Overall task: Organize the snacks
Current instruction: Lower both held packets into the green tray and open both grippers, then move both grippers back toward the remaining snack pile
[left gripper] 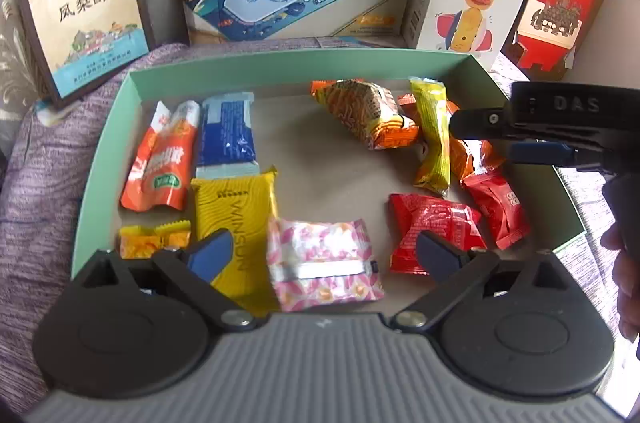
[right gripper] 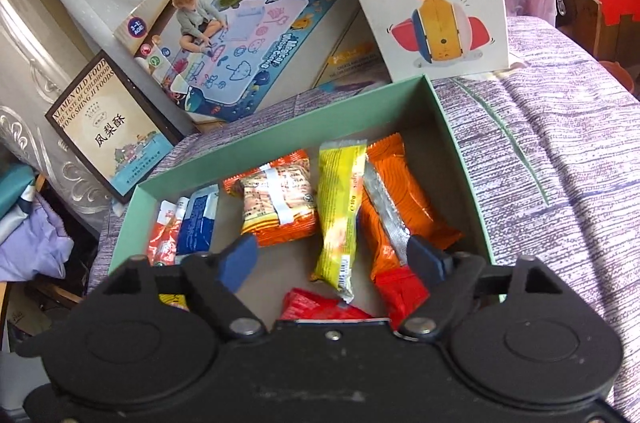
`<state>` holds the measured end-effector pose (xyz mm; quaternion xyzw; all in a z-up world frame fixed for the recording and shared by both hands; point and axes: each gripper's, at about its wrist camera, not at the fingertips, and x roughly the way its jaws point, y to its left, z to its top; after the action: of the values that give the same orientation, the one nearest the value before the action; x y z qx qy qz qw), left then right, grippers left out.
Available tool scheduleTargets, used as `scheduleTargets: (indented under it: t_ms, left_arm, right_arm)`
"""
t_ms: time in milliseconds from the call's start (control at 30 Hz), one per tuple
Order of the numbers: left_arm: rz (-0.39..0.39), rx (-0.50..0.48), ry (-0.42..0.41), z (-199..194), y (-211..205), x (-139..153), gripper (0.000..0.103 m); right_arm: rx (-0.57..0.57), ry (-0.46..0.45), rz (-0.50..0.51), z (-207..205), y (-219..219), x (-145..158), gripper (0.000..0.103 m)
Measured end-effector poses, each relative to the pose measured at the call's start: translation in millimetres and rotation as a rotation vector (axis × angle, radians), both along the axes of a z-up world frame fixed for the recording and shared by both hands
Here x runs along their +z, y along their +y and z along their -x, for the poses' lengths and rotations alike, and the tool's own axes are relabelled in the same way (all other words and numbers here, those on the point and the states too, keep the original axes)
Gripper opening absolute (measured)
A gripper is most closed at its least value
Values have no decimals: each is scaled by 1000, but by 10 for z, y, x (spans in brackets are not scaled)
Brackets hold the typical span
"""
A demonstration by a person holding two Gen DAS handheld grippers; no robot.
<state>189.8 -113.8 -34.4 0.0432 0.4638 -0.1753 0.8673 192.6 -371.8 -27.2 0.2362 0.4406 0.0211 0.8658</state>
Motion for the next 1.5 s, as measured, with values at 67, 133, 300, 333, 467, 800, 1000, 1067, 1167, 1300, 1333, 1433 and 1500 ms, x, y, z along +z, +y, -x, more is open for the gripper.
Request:
scheduleTargets:
  t_ms: [67, 133, 300, 333, 467, 800, 1000, 1067, 1167, 1300, 1333, 1433, 1500]
  left_arm:
    - [4, 6, 7, 4, 11, 5, 102]
    - [10, 7, 6, 28, 21, 29, 102]
    - [24, 4, -7, 133, 44, 128, 103]
    - [27, 3, -10, 159, 52, 152, 103]
    - [38, 2, -25, 282, 102, 257, 103]
    - [41, 45, -54, 613, 584, 376, 103]
    - [31, 119, -42, 784, 1034, 294, 103]
    - [18, 142, -31, 832, 1174, 235, 103]
    - [11, 182, -5, 902, 1382, 128, 103]
    - [-1, 226, 28, 998, 1627, -33, 103]
    - [-2, 235, 38, 1020, 1682, -77, 103]
    - [-7, 260, 72, 1092, 1822, -196, 103]
    - [-6, 270, 88, 1154, 1895, -251, 103]
  right_arm:
    - [1, -5, 6, 49, 1, 35, 96]
    - [9, -8, 15, 94, 17, 78, 99]
    - [18, -17, 36, 233, 83, 219, 103]
    - [18, -17, 35, 264, 95, 250, 103]
    - [27, -18, 38, 395, 168, 359, 103]
    - [93, -36, 30, 756, 516, 596, 103]
    - [157, -20, 18, 850, 814, 577, 103]
    - [178, -4, 13, 878, 928, 533, 103]
    - [205, 22, 6, 917, 1081, 451, 103]
    - [234, 51, -12, 948, 1238, 357, 103]
    - [242, 57, -14, 945, 1275, 338, 103]
    - [260, 57, -5, 934, 1389, 291, 103]
    - [274, 58, 22, 909, 1481, 255, 103]
